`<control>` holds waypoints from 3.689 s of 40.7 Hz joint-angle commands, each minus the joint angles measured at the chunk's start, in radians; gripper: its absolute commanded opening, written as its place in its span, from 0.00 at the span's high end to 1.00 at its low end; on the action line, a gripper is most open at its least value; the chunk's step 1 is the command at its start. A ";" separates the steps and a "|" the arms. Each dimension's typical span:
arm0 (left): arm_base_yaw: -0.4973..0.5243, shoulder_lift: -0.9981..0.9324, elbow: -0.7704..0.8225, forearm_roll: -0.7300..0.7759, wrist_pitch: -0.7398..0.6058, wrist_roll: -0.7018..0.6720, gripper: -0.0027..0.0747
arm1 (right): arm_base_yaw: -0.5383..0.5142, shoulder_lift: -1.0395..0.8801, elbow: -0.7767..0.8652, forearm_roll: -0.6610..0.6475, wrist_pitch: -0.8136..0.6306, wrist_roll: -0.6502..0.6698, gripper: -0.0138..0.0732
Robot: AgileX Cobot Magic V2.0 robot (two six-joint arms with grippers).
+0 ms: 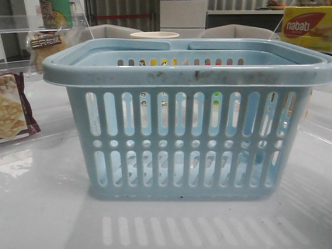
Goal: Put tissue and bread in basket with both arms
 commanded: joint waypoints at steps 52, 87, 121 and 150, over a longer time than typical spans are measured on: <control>-0.237 0.054 0.012 -0.090 -0.073 0.051 0.28 | -0.163 0.824 -0.573 -0.027 -0.103 0.089 0.19; -0.237 0.054 0.012 -0.090 -0.075 0.051 0.28 | -0.163 1.196 -0.853 -0.115 -0.161 0.086 0.53; -0.237 0.054 0.012 -0.090 -0.075 0.051 0.28 | 0.220 0.886 -0.919 -0.071 0.035 0.086 0.68; -0.237 0.054 0.012 -0.090 -0.110 0.051 0.28 | 0.535 0.930 -0.885 -0.040 0.018 0.024 0.20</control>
